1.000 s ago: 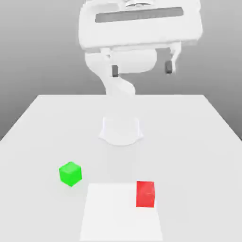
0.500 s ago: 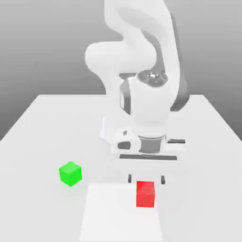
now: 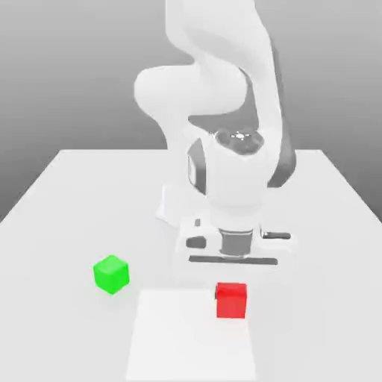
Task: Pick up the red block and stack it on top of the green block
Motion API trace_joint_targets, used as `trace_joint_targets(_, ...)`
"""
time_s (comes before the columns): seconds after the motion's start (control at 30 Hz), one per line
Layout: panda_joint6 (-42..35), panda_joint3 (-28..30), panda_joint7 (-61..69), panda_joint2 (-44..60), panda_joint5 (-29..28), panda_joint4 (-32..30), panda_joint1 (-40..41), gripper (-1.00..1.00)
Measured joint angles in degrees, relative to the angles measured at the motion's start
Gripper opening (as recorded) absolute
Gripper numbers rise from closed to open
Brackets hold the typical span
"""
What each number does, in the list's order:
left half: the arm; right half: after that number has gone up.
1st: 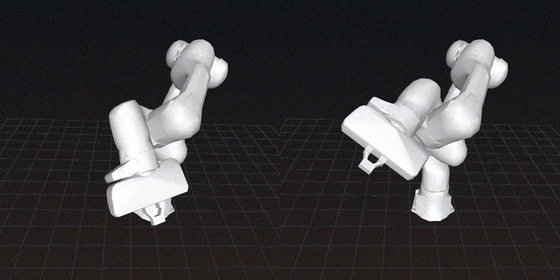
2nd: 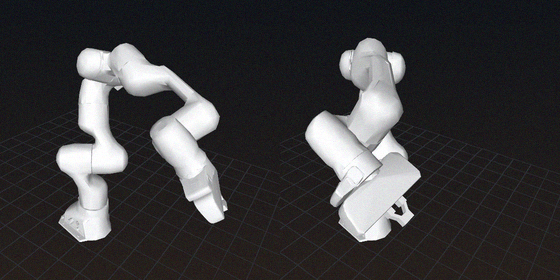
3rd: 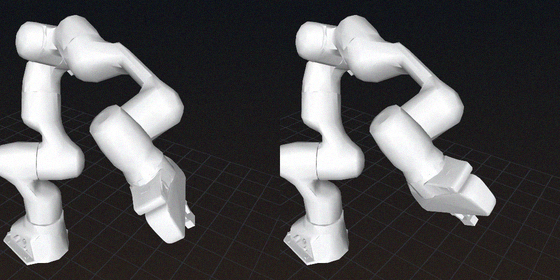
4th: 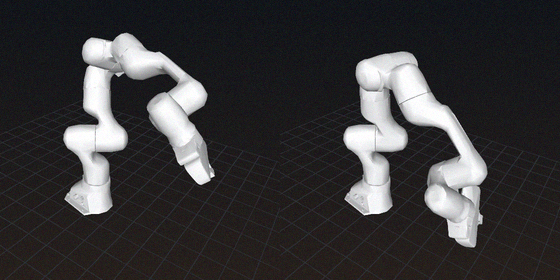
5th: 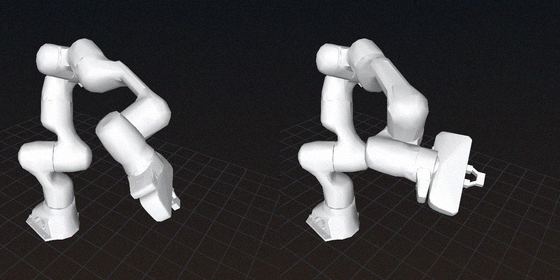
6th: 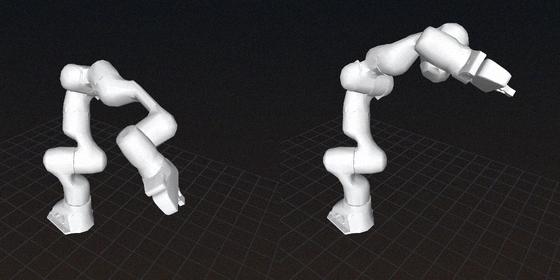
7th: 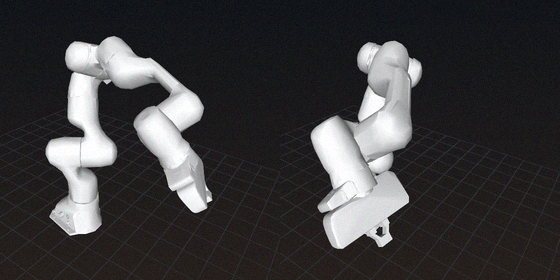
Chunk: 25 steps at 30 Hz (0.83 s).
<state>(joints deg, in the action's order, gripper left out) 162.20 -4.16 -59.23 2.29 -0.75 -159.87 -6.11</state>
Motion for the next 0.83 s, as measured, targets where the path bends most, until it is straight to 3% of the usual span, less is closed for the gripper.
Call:
trace_joint_targets(0.43, -9.2, 19.2, 17.7, -20.3, -10.0, -10.9, 22.7, -1.00)
trace_joint_targets(0.77, 6.4, 23.3, 25.2, -4.9, -1.7, -11.3, 19.0, -1.00)
trace_joint_targets(0.8, 7.4, 23.3, 25.6, -3.8, -1.0, -11.3, 18.8, 1.00)
trace_joint_targets(0.83, 7.4, 23.3, 25.6, -3.8, -1.0, -11.3, 18.7, 1.00)
